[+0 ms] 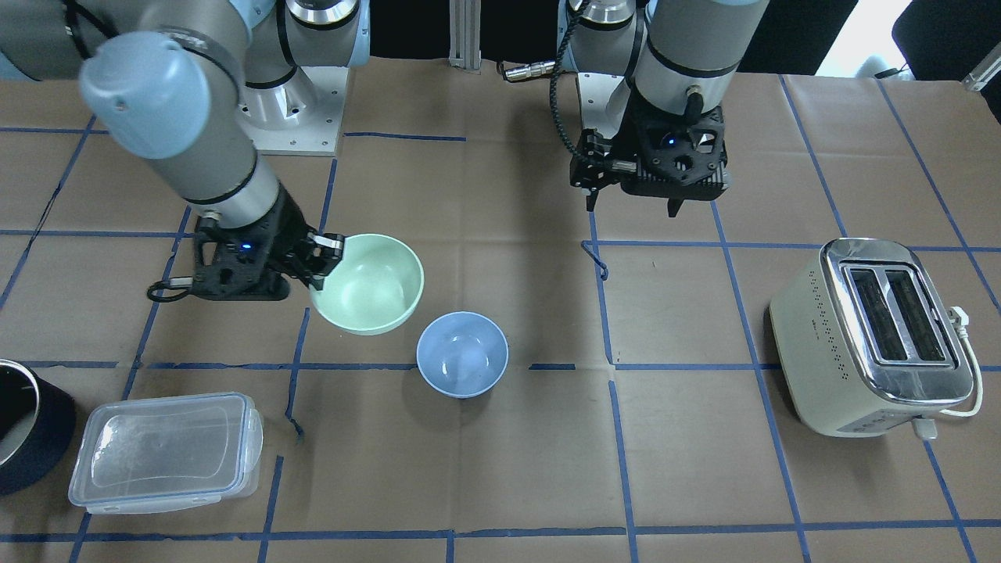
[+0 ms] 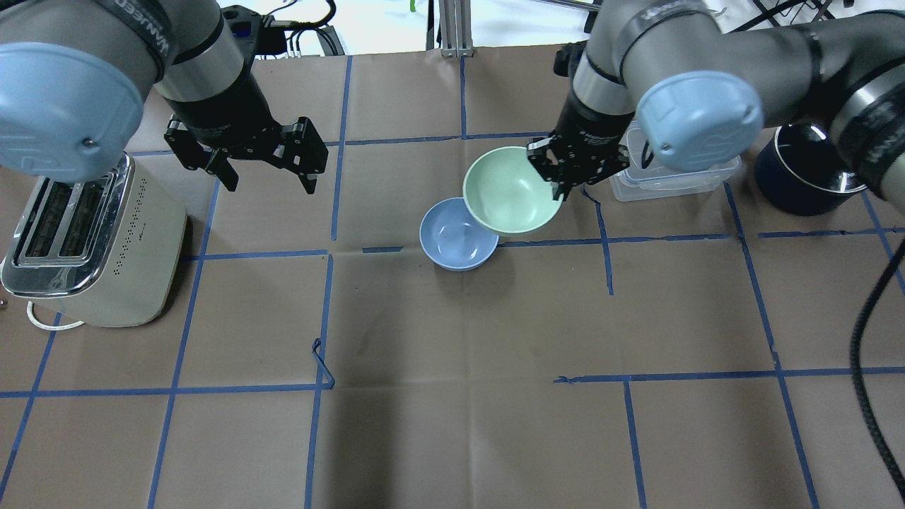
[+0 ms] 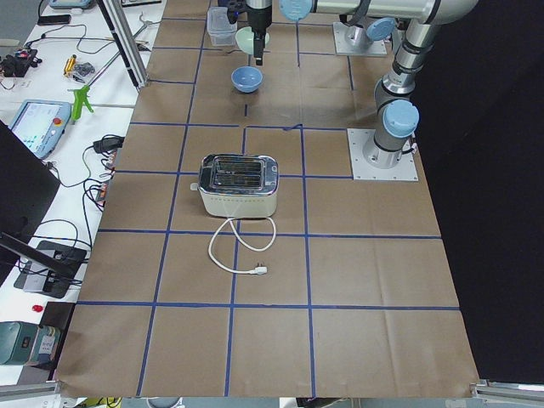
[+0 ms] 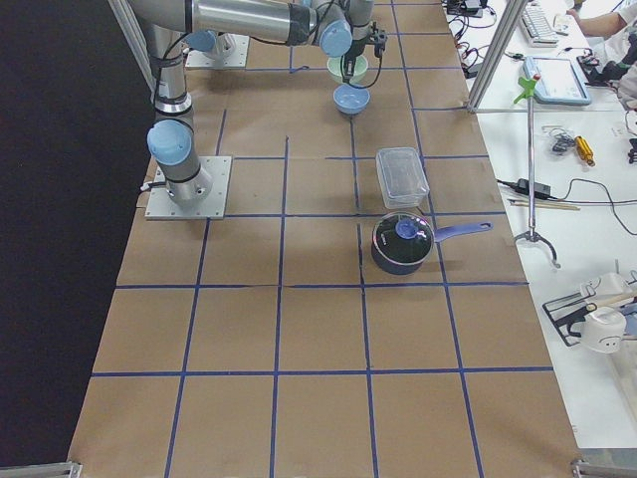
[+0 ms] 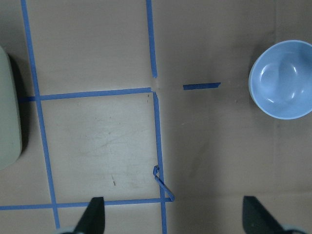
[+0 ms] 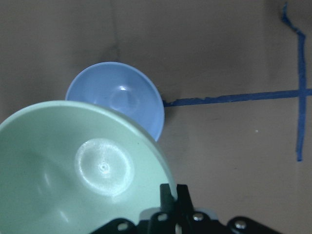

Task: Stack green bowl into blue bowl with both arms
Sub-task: 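Lower the green bowl into the blue bowl with the right gripper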

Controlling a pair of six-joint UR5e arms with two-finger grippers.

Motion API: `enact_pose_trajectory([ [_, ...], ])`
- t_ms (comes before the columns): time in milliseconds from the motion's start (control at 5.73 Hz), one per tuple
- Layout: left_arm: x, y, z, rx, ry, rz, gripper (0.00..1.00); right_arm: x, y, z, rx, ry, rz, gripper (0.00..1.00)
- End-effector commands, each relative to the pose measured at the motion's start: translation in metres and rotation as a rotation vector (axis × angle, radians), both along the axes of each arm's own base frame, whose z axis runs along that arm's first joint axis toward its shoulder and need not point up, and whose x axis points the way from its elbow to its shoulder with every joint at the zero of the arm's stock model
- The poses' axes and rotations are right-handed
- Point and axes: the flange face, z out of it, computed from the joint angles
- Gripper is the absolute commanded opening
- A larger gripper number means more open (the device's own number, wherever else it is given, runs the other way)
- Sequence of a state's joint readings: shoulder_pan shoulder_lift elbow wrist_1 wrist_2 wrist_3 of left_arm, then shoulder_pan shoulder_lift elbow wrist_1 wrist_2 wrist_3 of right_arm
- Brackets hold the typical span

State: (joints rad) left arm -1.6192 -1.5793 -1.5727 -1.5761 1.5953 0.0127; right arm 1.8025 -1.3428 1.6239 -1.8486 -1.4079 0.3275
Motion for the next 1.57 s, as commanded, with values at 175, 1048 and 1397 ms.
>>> enact_pose_trajectory([
  [175, 0.002, 0.001, 0.002, -0.003, 0.003, 0.004, 0.98, 0.031, -0.009, -0.056, 0.058, 0.011, -0.008, 0.04],
  [1048, 0.003, 0.001, 0.004, -0.008, 0.001, 0.086, 0.98, 0.025, -0.022, -0.123, 0.015, 0.051, -0.024, 0.16],
  [1397, 0.003, 0.001, 0.004, -0.009, -0.001, 0.084, 0.98, 0.017, -0.034, -0.098, -0.02, 0.034, -0.037, 1.0],
])
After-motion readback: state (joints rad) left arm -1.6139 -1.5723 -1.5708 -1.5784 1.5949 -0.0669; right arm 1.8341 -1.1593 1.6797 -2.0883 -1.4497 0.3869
